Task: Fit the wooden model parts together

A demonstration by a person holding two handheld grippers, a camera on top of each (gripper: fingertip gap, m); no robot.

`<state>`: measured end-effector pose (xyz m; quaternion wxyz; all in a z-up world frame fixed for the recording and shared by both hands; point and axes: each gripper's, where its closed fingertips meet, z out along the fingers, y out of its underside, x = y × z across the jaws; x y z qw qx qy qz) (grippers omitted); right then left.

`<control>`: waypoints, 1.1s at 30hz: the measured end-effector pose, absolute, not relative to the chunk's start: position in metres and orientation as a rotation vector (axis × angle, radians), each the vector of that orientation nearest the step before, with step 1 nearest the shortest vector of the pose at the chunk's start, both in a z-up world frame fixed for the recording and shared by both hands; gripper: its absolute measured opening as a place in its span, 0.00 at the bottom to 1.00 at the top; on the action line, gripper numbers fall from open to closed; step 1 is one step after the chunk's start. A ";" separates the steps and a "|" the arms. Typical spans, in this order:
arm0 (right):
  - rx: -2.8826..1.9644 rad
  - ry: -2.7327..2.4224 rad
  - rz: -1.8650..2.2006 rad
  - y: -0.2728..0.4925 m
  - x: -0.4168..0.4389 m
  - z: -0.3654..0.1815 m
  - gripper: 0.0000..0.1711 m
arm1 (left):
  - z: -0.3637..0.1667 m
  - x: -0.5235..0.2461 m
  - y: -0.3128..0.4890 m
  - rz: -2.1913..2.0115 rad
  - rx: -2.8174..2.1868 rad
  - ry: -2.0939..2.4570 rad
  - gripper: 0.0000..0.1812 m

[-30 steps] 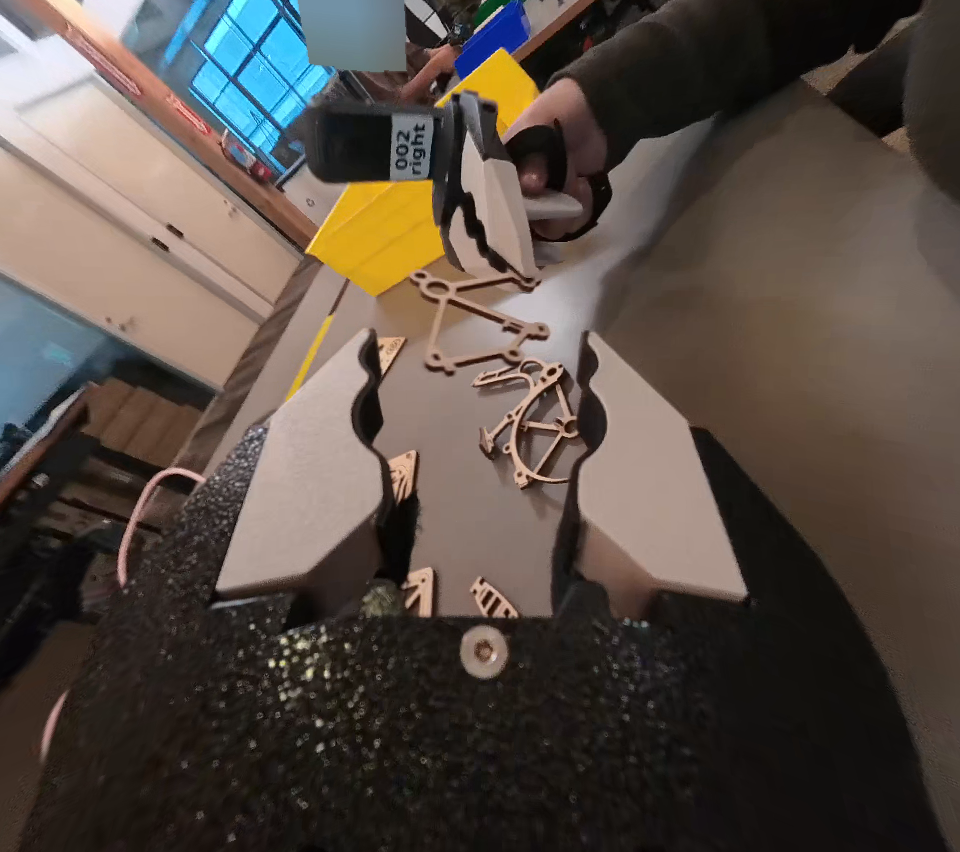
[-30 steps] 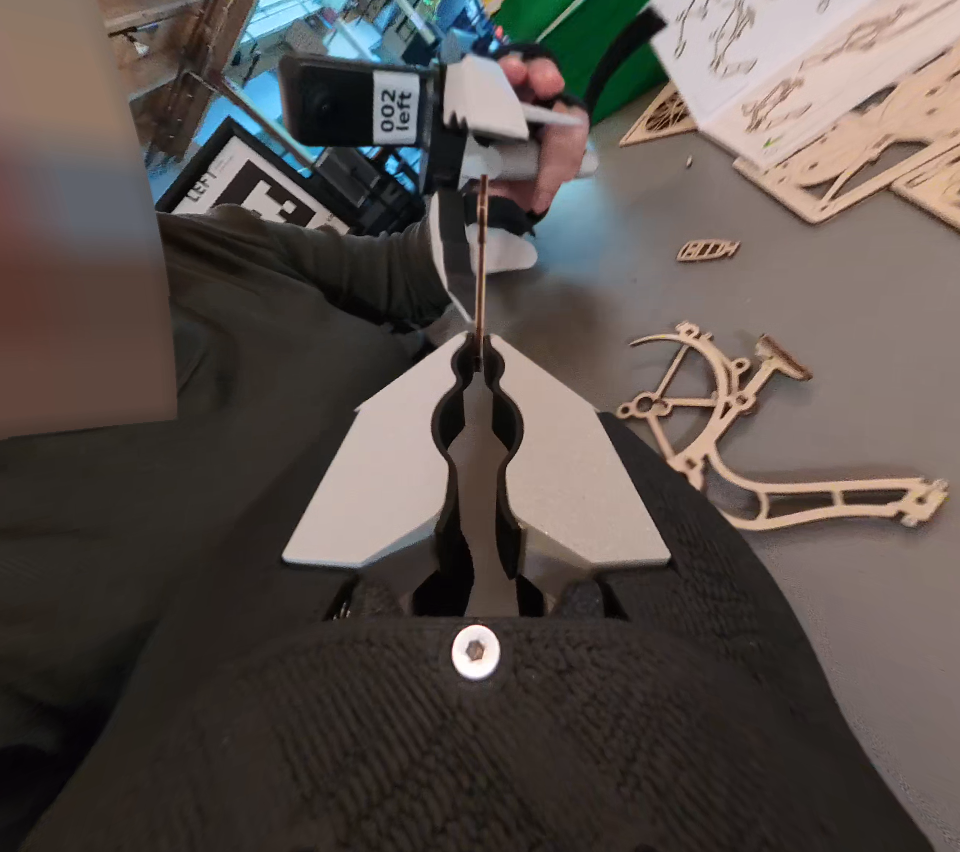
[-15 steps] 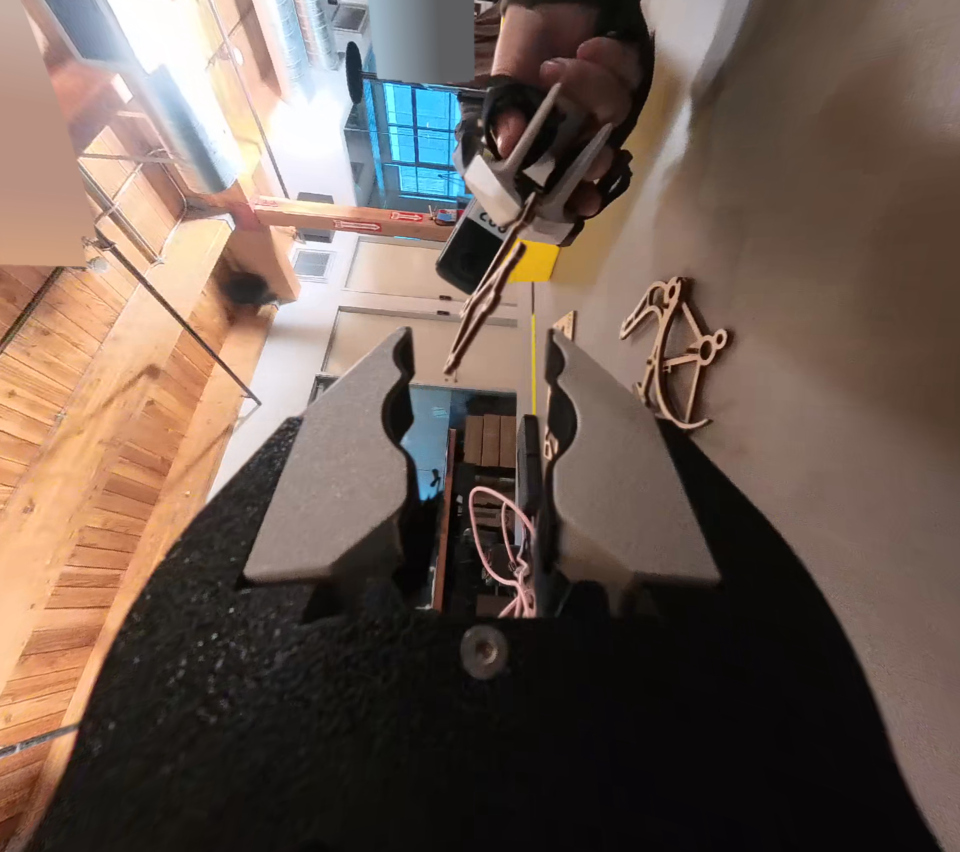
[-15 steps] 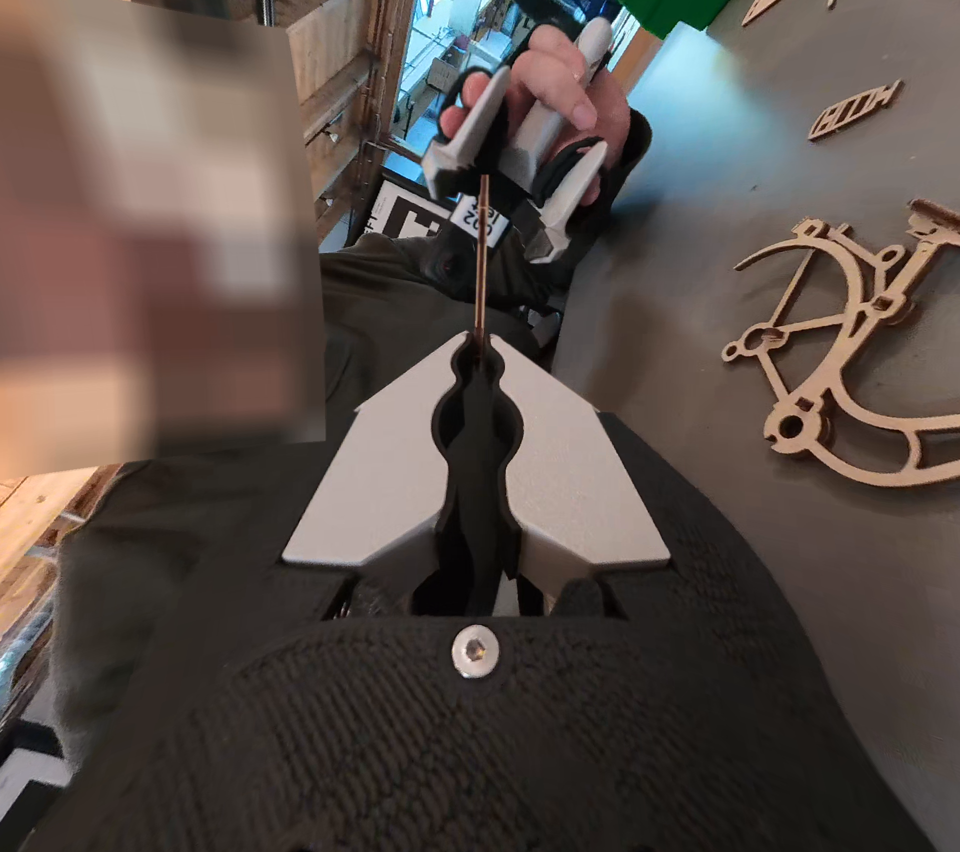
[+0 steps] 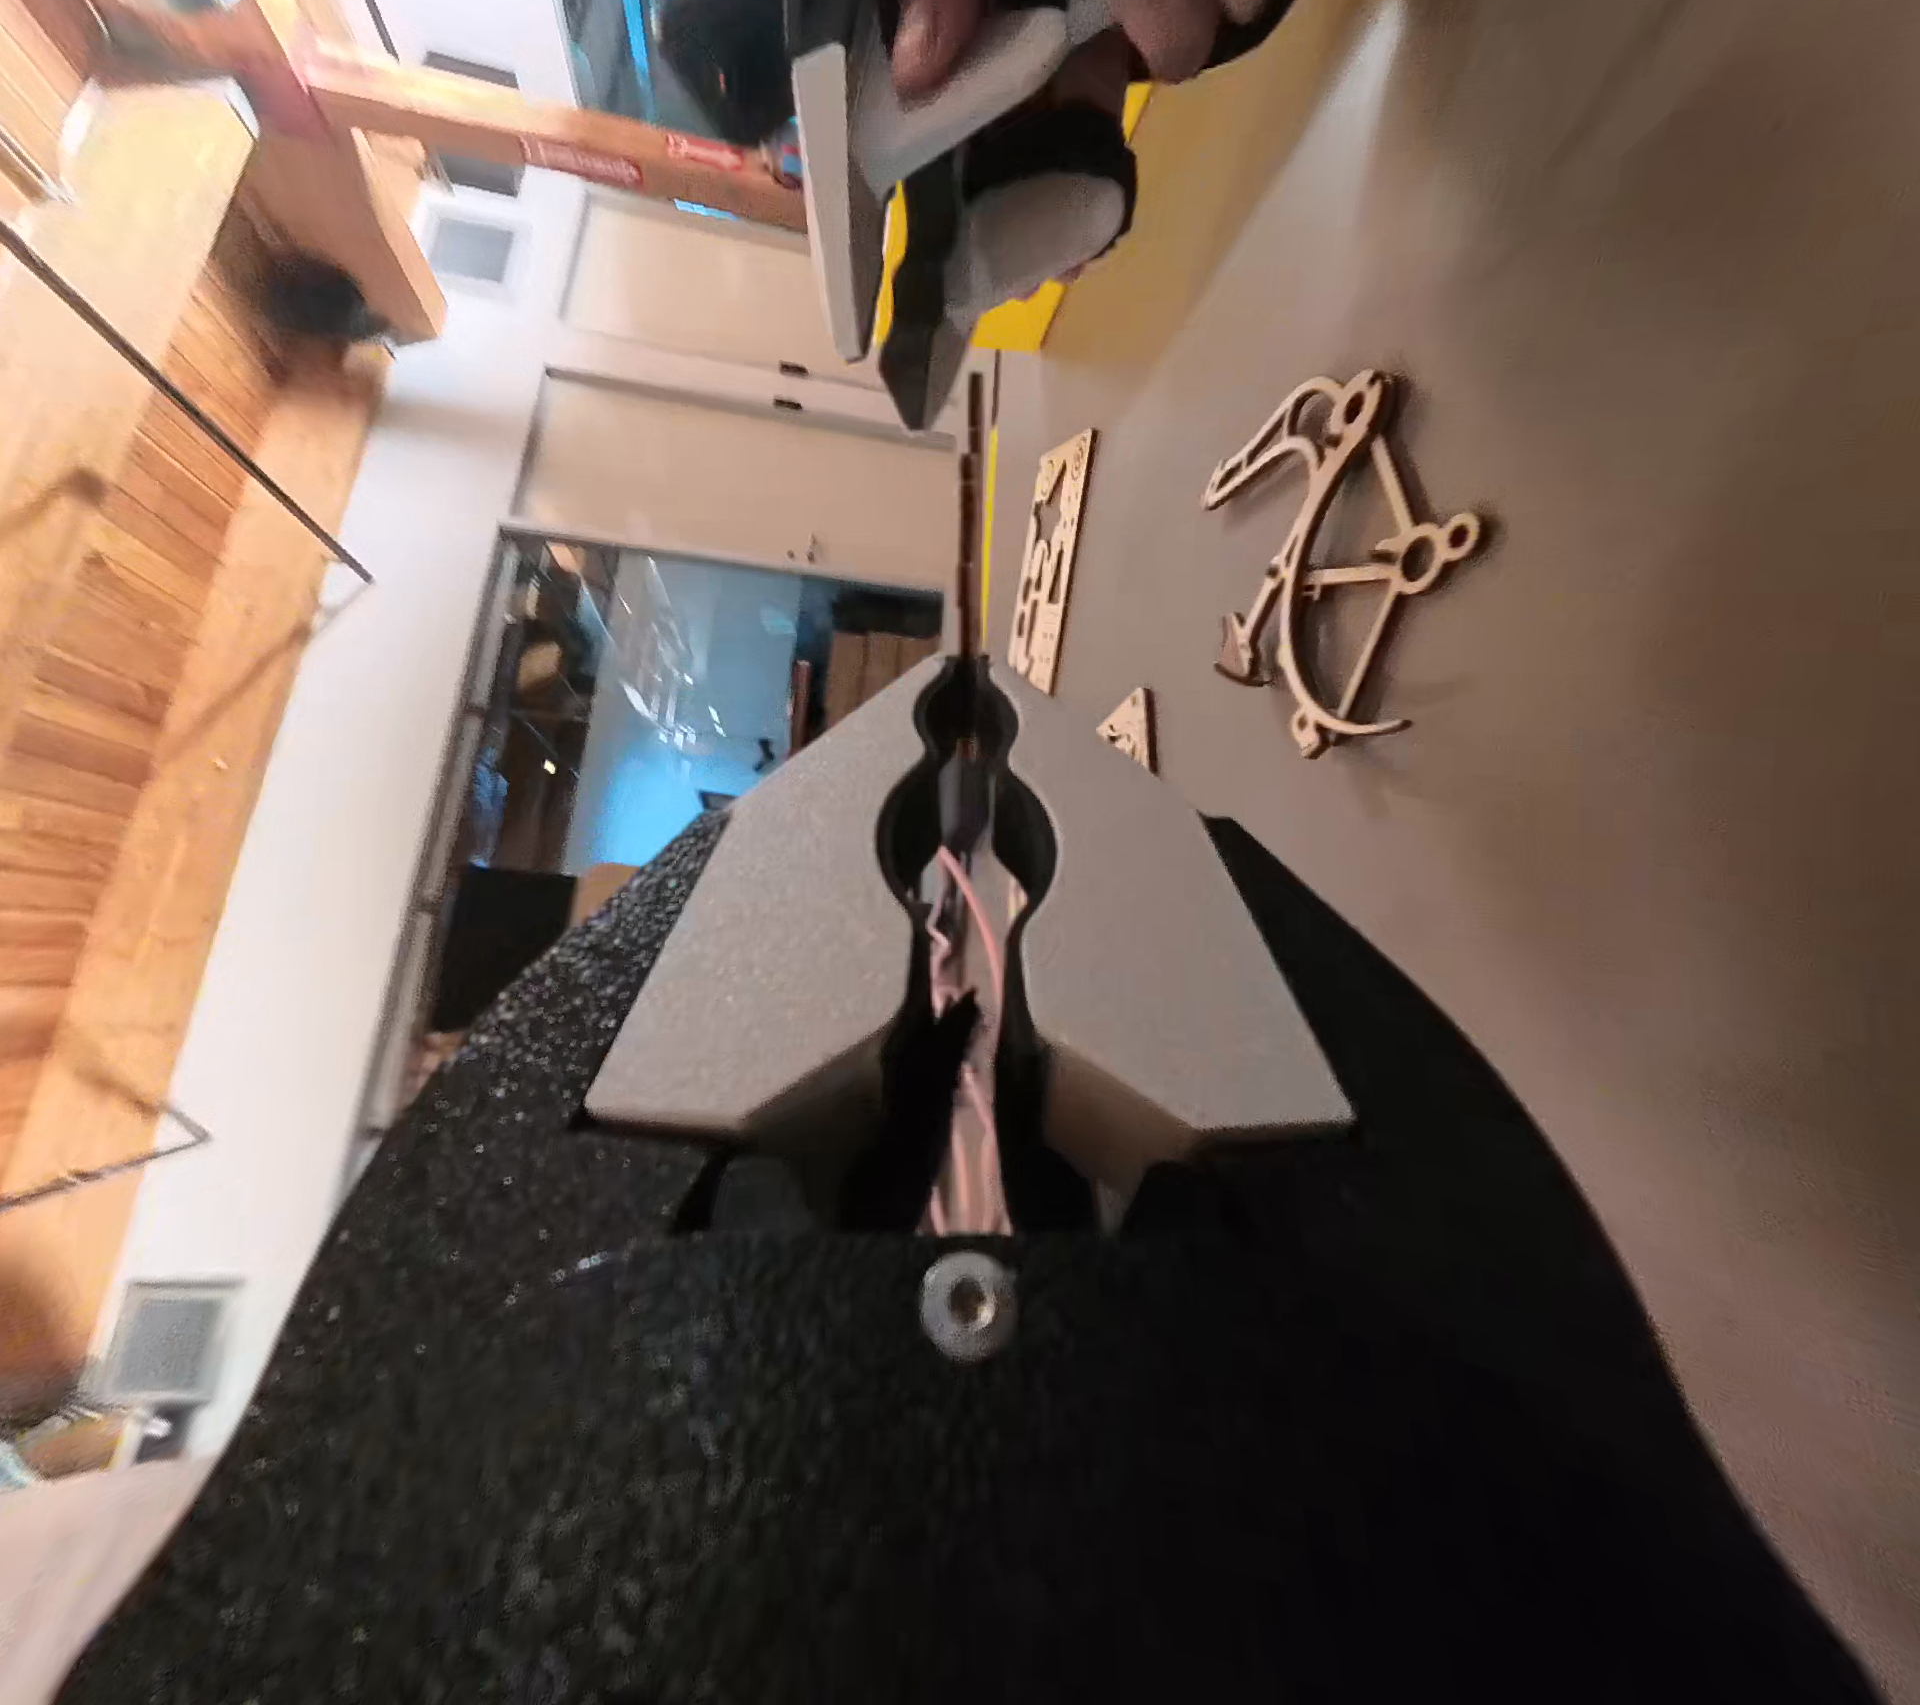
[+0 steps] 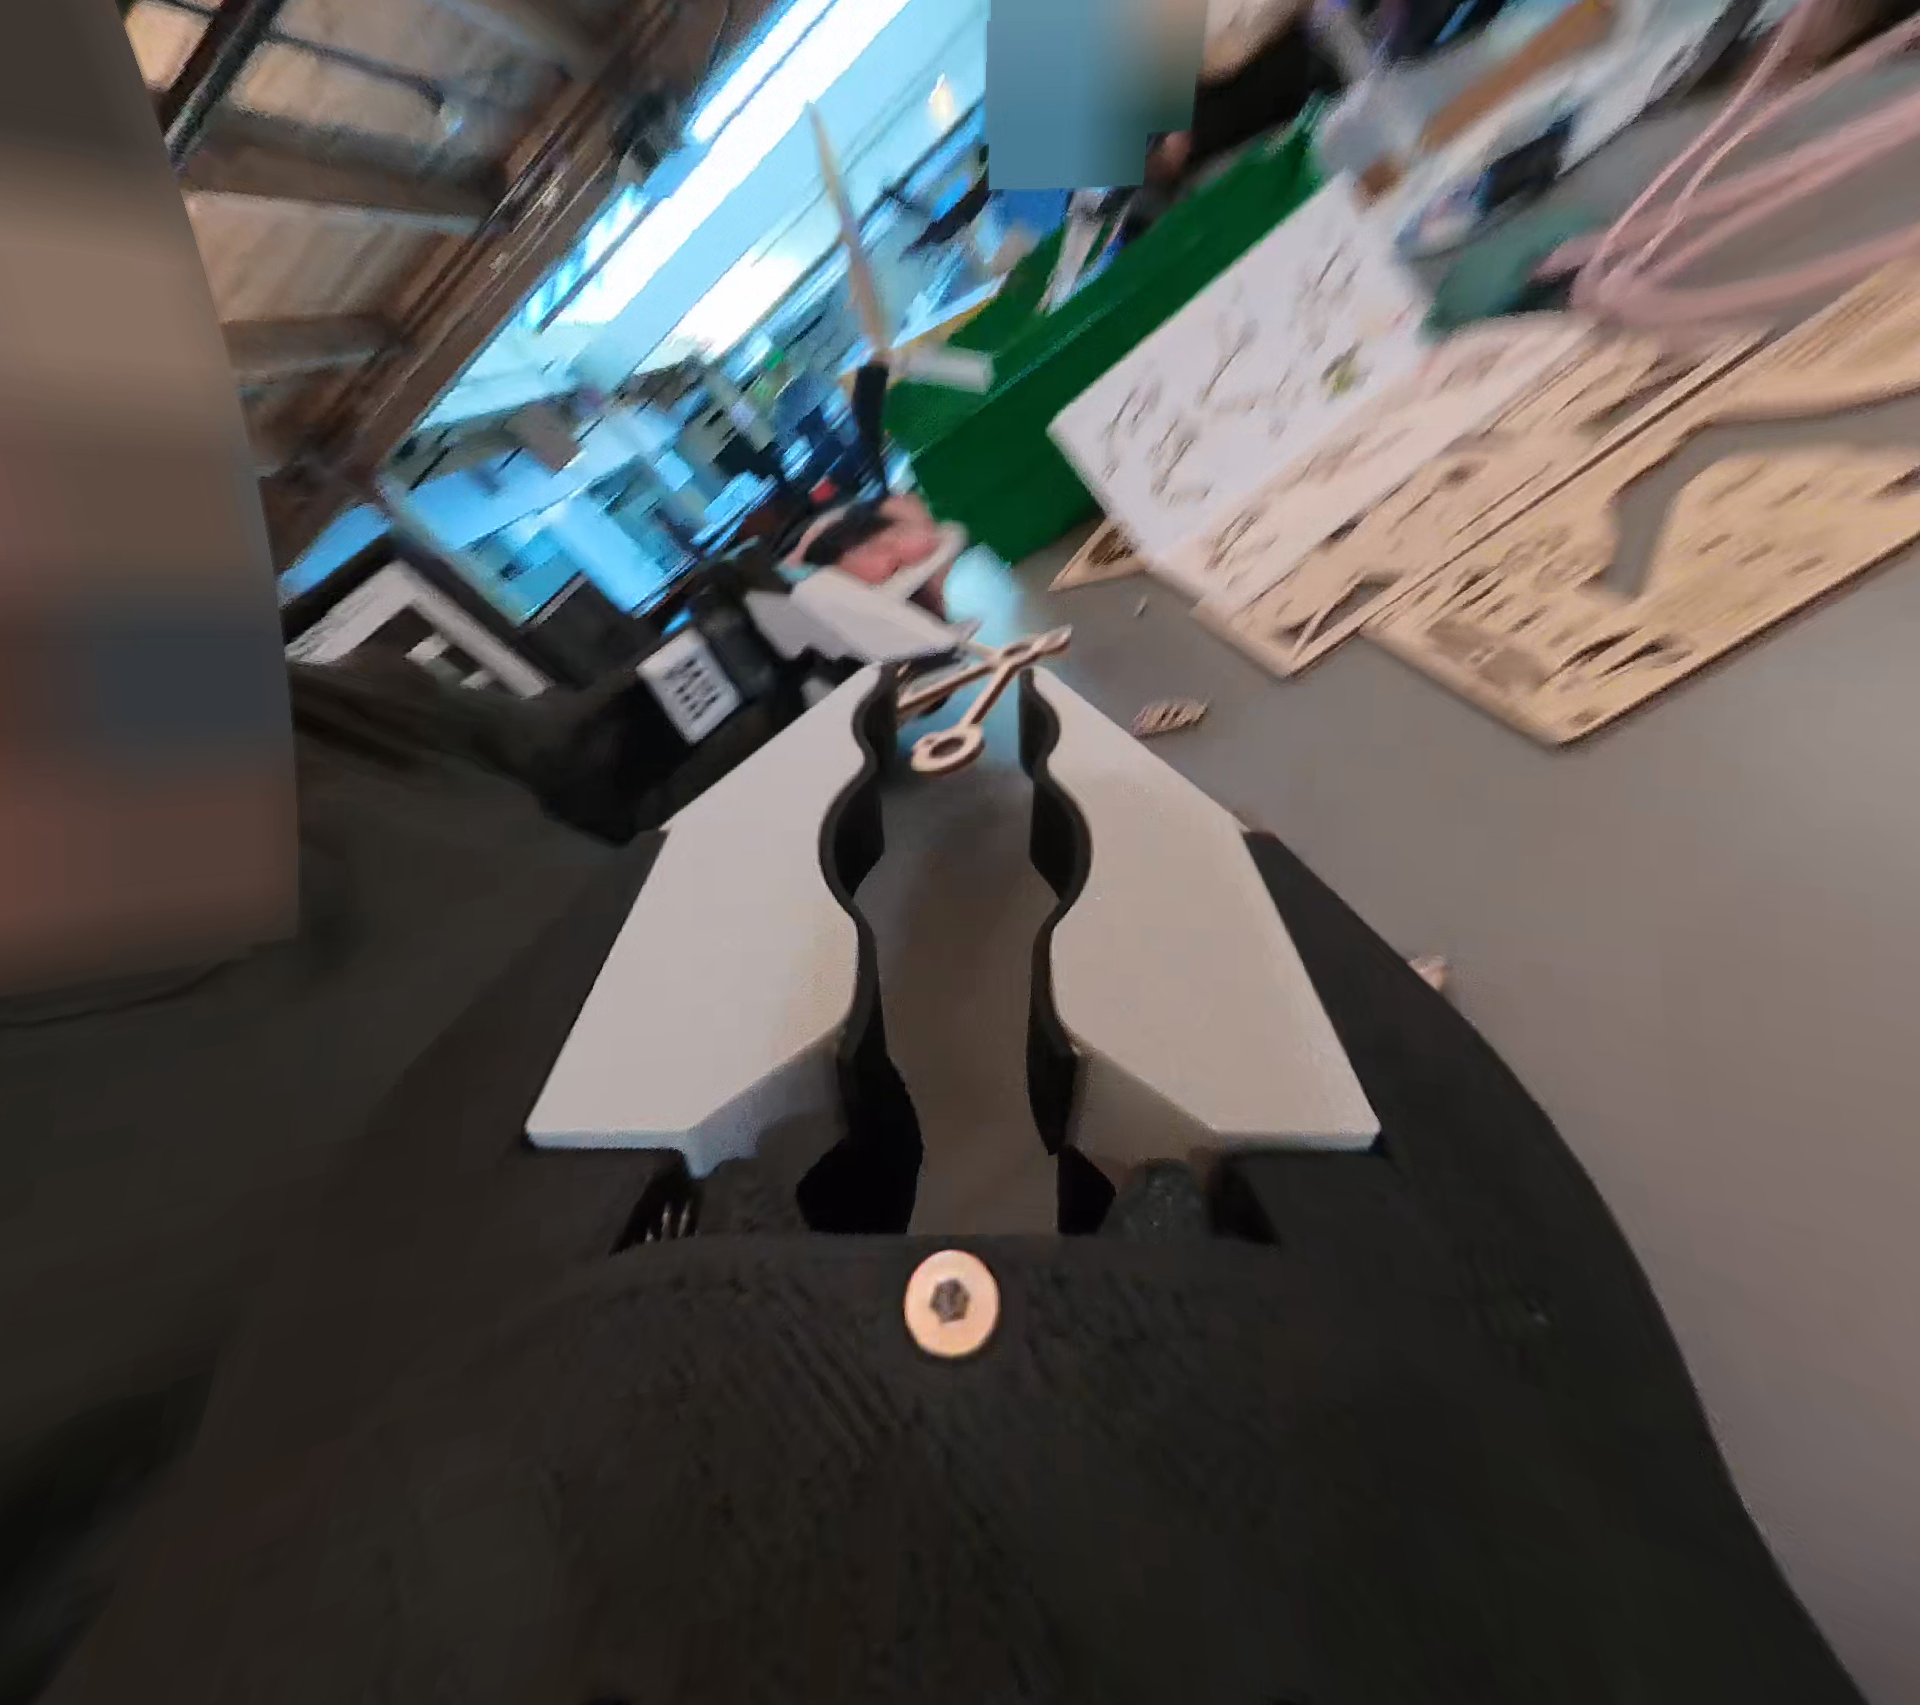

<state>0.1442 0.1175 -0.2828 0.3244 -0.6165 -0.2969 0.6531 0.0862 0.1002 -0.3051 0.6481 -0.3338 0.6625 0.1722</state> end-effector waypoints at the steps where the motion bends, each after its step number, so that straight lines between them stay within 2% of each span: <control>1: -1.577 -0.748 1.636 0.124 0.147 -0.280 0.13 | -0.305 0.086 0.102 0.365 -0.799 1.496 0.00; 6: -1.423 -1.038 1.079 0.119 0.144 -0.284 0.18 | -0.310 0.082 0.111 0.292 -0.949 1.474 0.00; 9: -1.326 -1.241 0.652 0.113 0.134 -0.298 0.17 | -0.315 0.084 0.110 0.251 -0.975 1.495 0.00; 13: -1.225 -1.433 0.329 0.104 0.122 -0.320 0.11 | -0.320 0.088 0.106 0.178 -1.006 1.513 0.00; 15: -1.188 -1.455 0.256 0.104 0.122 -0.322 0.03 | -0.320 0.090 0.102 0.114 -1.021 1.515 0.00; 19: -1.200 -1.430 0.385 0.098 0.121 -0.316 0.01 | -0.305 0.094 0.089 -0.096 -0.994 1.456 0.02; 23: -1.272 -1.305 0.803 0.087 0.117 -0.302 0.00 | -0.278 0.095 0.079 -0.466 -1.047 1.289 0.19; 25: -1.307 -1.186 1.034 0.087 0.117 -0.294 0.00 | -0.267 0.093 0.079 -0.614 -1.079 1.195 0.23; 28: -1.316 -1.064 1.271 0.088 0.120 -0.285 0.00 | -0.261 0.090 0.085 -0.715 -1.122 1.088 0.22; 33: -1.295 -1.074 1.356 0.082 0.119 -0.283 0.00 | -0.261 0.094 0.085 -0.945 -1.208 1.004 0.16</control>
